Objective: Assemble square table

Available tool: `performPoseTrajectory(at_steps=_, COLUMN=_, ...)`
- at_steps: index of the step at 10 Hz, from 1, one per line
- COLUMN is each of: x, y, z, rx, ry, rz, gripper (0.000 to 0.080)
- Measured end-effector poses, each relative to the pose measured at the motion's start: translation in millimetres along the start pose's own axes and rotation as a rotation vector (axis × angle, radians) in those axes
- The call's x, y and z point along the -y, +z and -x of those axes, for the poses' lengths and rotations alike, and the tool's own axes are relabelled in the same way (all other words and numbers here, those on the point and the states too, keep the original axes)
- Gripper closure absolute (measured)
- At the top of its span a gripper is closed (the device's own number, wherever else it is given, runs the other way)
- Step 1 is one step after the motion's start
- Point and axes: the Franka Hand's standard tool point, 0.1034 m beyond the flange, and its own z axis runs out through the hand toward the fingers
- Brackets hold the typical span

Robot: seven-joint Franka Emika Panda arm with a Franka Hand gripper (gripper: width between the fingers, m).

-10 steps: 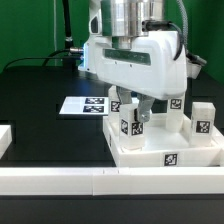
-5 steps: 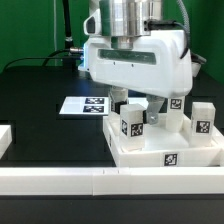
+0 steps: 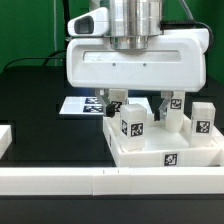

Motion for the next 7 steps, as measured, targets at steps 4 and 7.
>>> performPoseTrajectory(at_steps=4, x=-1.1, y=-0.7, z=-0.9, rx=0.004, ry=-0.329, rz=0.032, gripper=0.0151)
performPoseTrajectory(at_steps=7, x=-6.0, y=-0.7, z=-2.1, rx=0.006, ry=-0.433, rz=0.033, gripper=0.0176)
